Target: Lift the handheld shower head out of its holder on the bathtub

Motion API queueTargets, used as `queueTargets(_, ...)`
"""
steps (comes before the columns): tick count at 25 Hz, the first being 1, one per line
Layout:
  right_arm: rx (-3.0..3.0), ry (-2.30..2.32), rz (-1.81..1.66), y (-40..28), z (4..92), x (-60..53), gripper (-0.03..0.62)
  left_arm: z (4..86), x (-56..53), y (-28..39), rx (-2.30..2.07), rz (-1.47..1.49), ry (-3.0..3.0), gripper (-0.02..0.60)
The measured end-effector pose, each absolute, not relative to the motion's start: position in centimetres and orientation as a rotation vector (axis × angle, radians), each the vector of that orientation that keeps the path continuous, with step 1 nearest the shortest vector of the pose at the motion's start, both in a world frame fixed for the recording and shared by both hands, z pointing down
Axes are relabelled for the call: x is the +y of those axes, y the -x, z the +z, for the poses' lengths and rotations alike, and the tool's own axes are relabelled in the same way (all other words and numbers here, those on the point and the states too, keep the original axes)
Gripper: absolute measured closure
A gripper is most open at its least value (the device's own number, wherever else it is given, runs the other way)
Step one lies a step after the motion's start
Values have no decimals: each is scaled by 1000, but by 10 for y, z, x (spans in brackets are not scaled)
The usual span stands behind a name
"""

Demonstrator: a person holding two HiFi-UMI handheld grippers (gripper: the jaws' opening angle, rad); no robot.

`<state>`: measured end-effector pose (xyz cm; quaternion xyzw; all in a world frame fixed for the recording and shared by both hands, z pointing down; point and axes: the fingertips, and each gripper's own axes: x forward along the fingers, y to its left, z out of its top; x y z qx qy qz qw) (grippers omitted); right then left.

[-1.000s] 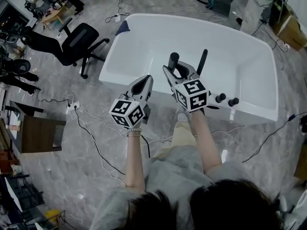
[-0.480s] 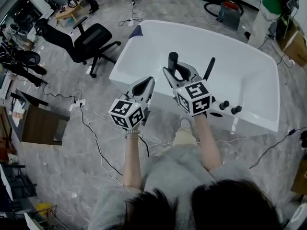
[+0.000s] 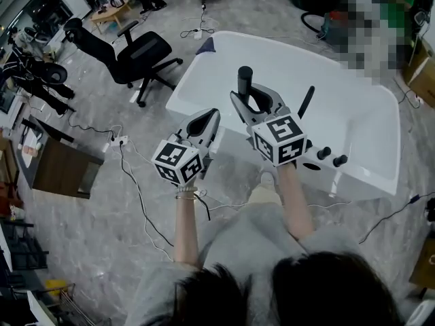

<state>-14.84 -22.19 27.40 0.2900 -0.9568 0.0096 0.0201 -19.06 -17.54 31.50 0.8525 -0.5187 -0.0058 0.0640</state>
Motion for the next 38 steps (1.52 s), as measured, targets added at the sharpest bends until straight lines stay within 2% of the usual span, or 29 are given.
queueTargets(18,-3100,-808,35,180,242,-192,462,286,-150,220,-1630,-19,-2597,577)
queueTargets(38,-3089,-844,81,164,255,-203,462,294,-157,208,-1527,-20,-2648,577)
